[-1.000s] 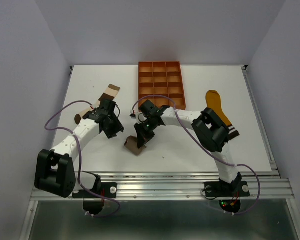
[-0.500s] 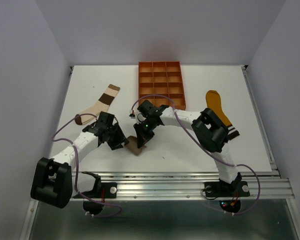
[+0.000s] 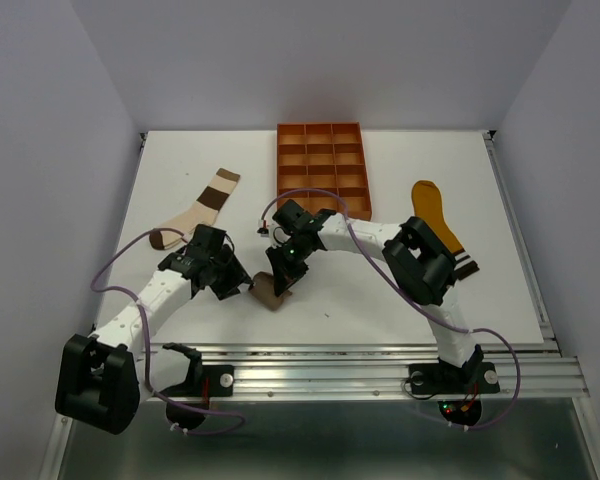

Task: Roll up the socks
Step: Roll the sock at the center of the board.

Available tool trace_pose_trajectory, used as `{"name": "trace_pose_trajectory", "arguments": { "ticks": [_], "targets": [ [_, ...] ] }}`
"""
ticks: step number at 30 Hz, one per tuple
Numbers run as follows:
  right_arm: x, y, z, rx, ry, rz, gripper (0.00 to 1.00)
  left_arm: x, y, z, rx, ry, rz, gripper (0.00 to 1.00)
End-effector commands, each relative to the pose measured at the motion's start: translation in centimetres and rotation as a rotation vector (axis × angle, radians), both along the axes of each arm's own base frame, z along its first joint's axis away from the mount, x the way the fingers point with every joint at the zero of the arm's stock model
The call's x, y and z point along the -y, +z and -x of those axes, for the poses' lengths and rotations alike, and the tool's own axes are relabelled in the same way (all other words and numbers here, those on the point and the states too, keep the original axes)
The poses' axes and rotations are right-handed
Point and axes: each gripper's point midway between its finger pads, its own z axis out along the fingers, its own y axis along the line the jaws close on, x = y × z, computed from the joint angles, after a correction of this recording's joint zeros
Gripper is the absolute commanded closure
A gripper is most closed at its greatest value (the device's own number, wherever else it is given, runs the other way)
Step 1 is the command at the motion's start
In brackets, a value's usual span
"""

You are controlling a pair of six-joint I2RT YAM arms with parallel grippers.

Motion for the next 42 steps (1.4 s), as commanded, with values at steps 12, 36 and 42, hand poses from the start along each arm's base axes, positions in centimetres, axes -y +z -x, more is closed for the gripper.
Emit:
{"name": "trace_pose_trajectory", "arguments": {
  "ticks": [12, 36, 42],
  "targets": [
    [1.2, -3.7, -1.2, 0.09, -0.01, 0.129, 0.99, 3.2, 0.7, 0.4, 0.069, -0.128, 0.123, 0.44],
    [0.6, -1.5, -2.0, 0.168, 0.039, 0.072, 0.76, -0.3, -5.4, 0.9, -0.183, -0.04, -0.191, 0.72],
    [-0.5, 3.1, -3.2, 0.338, 0.069, -0.045, 0.57, -0.6, -6.0, 1.1, -0.243, -0.062, -0.262, 0.74]
  ]
}}
